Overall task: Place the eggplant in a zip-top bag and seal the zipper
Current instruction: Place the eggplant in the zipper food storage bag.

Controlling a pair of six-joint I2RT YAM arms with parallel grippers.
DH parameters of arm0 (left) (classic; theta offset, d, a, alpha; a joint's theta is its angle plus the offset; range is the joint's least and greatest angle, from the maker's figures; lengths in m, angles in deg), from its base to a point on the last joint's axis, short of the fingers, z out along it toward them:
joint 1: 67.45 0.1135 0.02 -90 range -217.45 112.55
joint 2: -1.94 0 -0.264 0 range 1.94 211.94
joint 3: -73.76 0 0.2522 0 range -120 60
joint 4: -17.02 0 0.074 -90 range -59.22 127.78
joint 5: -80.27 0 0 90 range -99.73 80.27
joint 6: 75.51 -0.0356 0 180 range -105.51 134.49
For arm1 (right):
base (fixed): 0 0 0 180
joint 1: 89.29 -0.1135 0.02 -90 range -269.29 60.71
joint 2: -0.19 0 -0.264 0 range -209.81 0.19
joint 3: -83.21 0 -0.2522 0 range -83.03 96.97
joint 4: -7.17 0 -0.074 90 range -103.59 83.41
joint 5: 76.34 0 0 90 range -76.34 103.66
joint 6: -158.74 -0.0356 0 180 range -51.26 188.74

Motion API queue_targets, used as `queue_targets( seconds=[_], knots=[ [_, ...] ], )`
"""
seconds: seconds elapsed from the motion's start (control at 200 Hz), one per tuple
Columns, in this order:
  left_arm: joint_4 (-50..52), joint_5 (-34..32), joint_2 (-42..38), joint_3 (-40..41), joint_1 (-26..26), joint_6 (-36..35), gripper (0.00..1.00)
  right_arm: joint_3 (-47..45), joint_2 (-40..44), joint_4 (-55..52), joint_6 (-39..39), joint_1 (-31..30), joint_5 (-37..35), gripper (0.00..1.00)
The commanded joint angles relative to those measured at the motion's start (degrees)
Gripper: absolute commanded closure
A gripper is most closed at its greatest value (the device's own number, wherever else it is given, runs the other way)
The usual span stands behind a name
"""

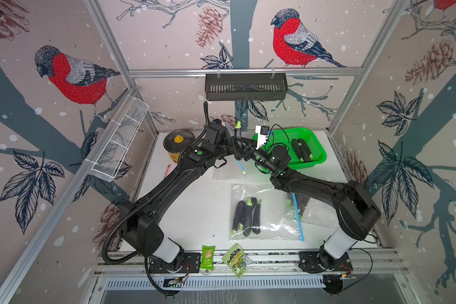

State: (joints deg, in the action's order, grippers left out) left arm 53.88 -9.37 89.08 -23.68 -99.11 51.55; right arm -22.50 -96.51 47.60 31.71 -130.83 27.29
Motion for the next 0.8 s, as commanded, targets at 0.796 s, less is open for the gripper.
queue_targets(
  seconds=[0.796],
  knots=[
    [-2.9, 3.0, 0.1, -0.2, 1.2, -1.8, 1.0, 0.7, -3.8, -10.0, 13.4, -0.9, -5.2, 0.55]
  ],
)
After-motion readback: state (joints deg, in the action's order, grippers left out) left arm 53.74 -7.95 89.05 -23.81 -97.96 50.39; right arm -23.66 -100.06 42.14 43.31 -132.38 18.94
